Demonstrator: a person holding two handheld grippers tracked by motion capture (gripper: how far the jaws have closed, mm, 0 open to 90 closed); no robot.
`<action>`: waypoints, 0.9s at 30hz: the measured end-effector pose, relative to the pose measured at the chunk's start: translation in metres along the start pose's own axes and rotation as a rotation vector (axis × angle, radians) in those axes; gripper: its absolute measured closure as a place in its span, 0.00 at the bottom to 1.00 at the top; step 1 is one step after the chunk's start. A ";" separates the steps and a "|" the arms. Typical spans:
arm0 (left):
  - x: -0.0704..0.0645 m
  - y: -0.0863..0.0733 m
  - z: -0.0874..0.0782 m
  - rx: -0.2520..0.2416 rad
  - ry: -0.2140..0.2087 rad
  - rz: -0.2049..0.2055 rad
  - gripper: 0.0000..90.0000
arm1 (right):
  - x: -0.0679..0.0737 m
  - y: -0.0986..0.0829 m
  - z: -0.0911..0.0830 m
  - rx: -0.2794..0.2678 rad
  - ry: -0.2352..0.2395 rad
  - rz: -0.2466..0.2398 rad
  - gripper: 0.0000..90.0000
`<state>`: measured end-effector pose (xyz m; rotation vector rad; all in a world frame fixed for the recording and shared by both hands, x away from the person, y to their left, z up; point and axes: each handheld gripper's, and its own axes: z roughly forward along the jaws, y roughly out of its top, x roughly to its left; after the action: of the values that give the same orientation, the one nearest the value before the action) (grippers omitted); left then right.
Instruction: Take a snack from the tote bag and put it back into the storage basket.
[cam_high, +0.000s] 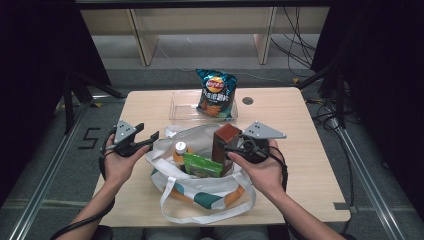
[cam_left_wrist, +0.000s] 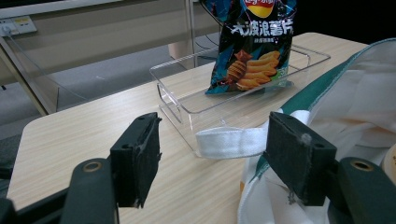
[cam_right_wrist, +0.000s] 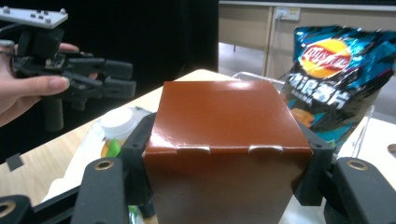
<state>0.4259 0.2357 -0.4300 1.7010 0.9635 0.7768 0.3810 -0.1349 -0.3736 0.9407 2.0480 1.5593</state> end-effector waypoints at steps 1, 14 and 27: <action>0.000 0.000 0.000 0.001 -0.001 0.000 0.38 | -0.001 0.002 0.000 -0.007 0.002 -0.008 0.43; 0.000 0.000 0.000 -0.001 0.000 -0.003 0.38 | -0.009 0.016 -0.002 -0.022 -0.021 0.015 0.43; -0.001 0.001 0.000 -0.003 0.000 0.002 0.38 | -0.013 0.024 -0.002 -0.032 -0.025 0.036 0.43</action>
<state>0.4258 0.2347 -0.4291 1.6996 0.9598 0.7792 0.3950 -0.1423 -0.3514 0.9852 1.9937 1.5858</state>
